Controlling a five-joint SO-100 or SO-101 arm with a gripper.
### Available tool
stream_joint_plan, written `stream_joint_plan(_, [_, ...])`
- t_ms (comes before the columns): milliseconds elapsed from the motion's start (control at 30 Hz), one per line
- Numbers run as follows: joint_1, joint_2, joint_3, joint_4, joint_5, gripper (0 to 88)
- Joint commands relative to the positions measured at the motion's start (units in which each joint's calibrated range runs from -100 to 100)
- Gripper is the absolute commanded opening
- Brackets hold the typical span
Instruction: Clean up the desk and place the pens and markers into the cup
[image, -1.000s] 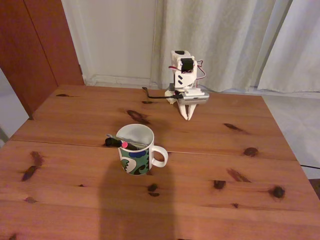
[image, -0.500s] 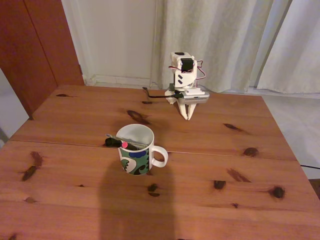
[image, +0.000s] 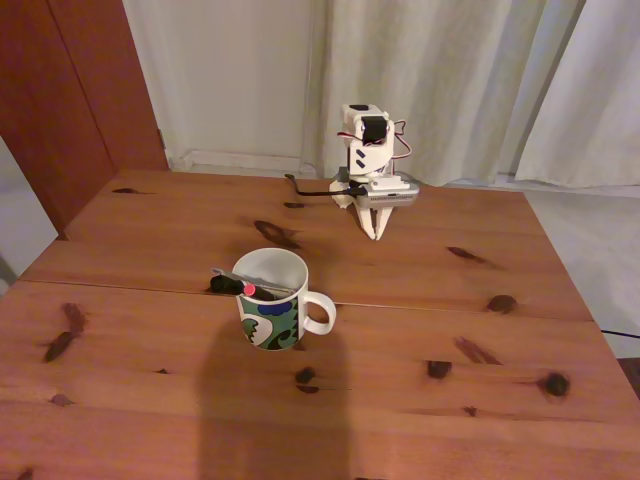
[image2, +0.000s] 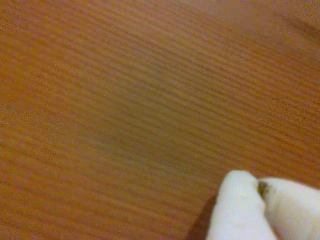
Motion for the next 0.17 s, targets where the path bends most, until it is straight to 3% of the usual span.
stream_joint_plan(0, [-0.39,-0.26,0.58,0.94,0.41,0.8])
stream_joint_plan(133, [-0.39,-0.26,0.58,0.94,0.41,0.8])
